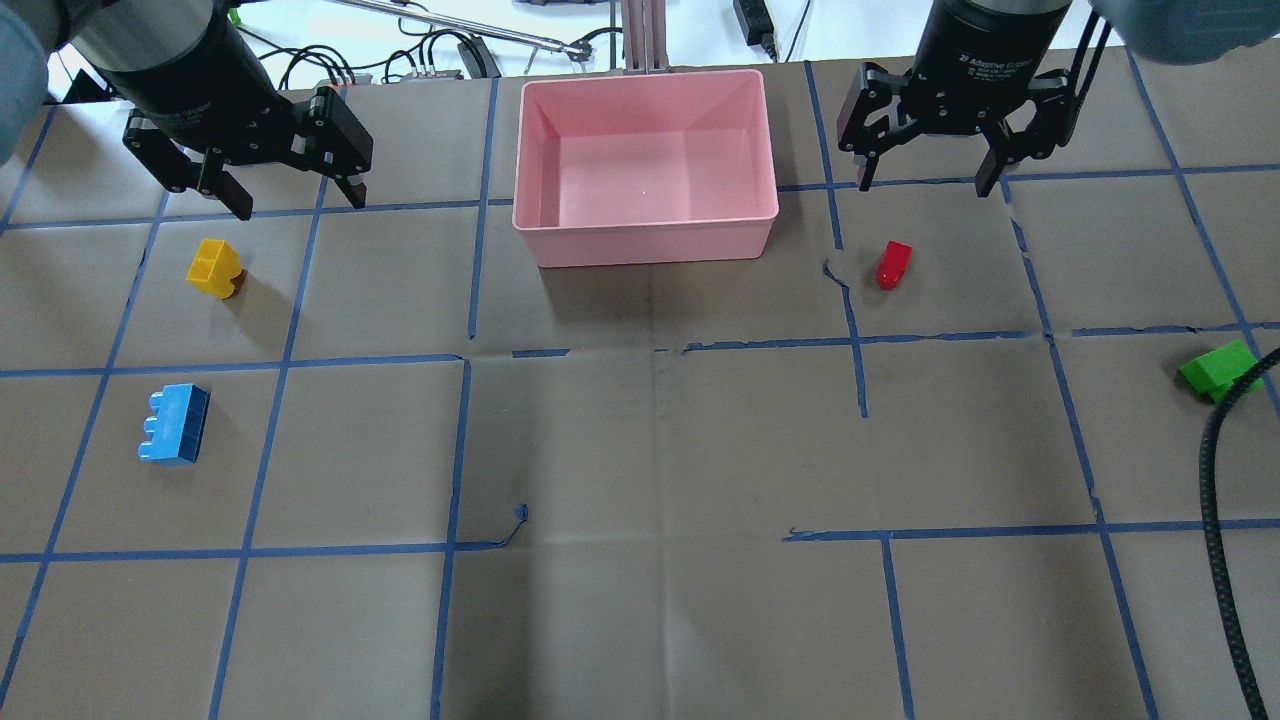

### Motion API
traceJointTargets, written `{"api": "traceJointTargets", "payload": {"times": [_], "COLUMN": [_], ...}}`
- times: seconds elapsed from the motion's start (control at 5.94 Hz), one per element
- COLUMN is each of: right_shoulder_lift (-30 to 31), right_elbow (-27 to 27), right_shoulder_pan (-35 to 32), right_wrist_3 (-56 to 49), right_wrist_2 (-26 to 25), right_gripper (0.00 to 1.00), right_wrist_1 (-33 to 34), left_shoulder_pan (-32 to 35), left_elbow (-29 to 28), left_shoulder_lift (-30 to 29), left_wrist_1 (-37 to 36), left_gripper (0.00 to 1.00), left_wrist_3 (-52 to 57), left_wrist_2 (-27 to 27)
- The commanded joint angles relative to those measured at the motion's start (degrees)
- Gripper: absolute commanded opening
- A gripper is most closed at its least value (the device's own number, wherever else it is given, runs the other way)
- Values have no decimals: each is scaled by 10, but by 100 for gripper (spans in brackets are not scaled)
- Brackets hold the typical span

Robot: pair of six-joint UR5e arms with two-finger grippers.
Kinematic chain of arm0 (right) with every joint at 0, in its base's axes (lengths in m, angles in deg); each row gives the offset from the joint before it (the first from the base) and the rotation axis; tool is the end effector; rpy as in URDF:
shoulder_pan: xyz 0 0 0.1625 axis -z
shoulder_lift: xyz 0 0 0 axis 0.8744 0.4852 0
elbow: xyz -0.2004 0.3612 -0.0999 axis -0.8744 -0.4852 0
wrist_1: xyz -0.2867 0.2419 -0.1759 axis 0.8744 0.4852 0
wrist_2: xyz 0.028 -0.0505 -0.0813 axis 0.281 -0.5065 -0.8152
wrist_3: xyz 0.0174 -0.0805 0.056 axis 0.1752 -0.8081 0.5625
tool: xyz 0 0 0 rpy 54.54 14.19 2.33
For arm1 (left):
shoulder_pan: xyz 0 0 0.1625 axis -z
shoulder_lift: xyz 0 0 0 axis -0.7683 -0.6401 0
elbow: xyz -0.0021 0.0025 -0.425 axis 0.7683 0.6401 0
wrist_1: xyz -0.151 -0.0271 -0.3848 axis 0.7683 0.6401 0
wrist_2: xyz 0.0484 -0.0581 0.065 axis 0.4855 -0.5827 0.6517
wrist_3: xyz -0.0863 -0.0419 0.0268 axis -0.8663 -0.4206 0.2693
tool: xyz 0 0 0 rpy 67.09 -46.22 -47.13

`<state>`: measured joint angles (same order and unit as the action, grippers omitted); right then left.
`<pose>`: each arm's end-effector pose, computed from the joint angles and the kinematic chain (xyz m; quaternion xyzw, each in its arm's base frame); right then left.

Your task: Put all blocks into box

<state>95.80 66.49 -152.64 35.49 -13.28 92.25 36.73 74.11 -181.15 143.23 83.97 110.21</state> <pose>0.1500 -0.5382 0.4958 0.0607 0.9976 0.0337 0.0017 -0.1071 -0.5131 0.5162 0.0271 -0.9994 0.0192 0.0047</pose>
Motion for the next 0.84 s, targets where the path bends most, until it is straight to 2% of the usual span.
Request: {"api": "traceJointTargets", "payload": {"times": [0.0, 0.34, 0.5, 0.67], "right_shoulder_lift": [-4, -6, -4, -6], "right_elbow": [-2, -5, -7, -7], "right_shoulder_pan": [0, 3, 8, 19], "right_wrist_3": [-1, -4, -4, -23], "right_wrist_2": [0, -2, 1, 1], "right_gripper": [100, 100, 100, 100], "right_wrist_1": [3, 5, 5, 5], "left_shoulder_pan": [-5, -63, -115, -171], "left_elbow": [1, 1, 2, 15], "left_shoulder_lift": [-2, 5, 1, -10], "left_wrist_1": [-1, 0, 2, -2], "left_gripper": [99, 99, 99, 99], "left_wrist_3": [1, 34, 81, 188], "left_wrist_2": [-4, -5, -8, -6]}}
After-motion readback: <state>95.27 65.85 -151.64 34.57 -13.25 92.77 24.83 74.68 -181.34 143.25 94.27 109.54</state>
